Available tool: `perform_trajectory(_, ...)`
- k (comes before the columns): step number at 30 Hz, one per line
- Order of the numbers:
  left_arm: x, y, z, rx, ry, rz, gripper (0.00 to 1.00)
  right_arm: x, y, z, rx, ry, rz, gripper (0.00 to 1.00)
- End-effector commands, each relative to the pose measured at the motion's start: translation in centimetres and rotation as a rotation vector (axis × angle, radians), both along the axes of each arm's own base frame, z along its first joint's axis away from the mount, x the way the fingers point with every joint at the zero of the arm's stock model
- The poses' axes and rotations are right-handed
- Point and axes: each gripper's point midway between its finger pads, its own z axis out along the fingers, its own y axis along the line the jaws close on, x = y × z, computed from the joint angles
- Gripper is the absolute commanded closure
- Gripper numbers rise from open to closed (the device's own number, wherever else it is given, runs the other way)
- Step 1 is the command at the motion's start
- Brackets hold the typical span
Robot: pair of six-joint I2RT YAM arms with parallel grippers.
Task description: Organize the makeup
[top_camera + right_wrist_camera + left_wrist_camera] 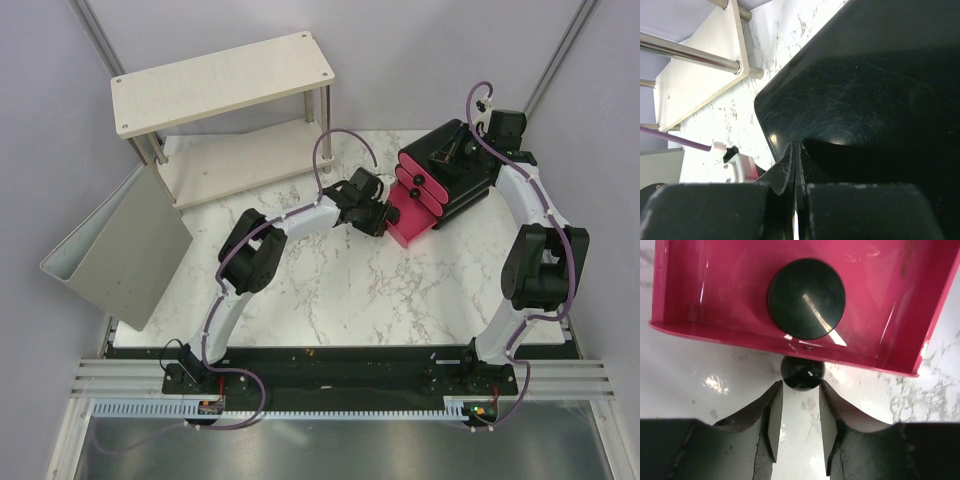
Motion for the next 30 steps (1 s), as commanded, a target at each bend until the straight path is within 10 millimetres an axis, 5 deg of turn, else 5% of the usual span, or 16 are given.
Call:
perform_trajectory(1,2.4,-3.5,2.9,-0.118,-0.048,0.017,0.58,-3.7,-0.8,-8.0,-0.04,0.287,-0.028,1.0)
perform_trajectory(6,4.1,-5.0,4.2,-0.17,-0.075,0.041,0.57,-3.6,-0.8,-8.1,-0.04,0.287,-0.03,1.0)
perform_trajectory(14,4.1,-6.6,3.3,-0.241,-0.042,0.037,0.51,-3.5,-0.8,-8.2,-0.037,0.288,-0.027,1.0)
perform_trajectory(30,5.7,-9.8,4.7,-0.49,-0.063,0.095,0.43,-3.6,-0.7,-8.0,-0.036,0.288,-0.024,1.0)
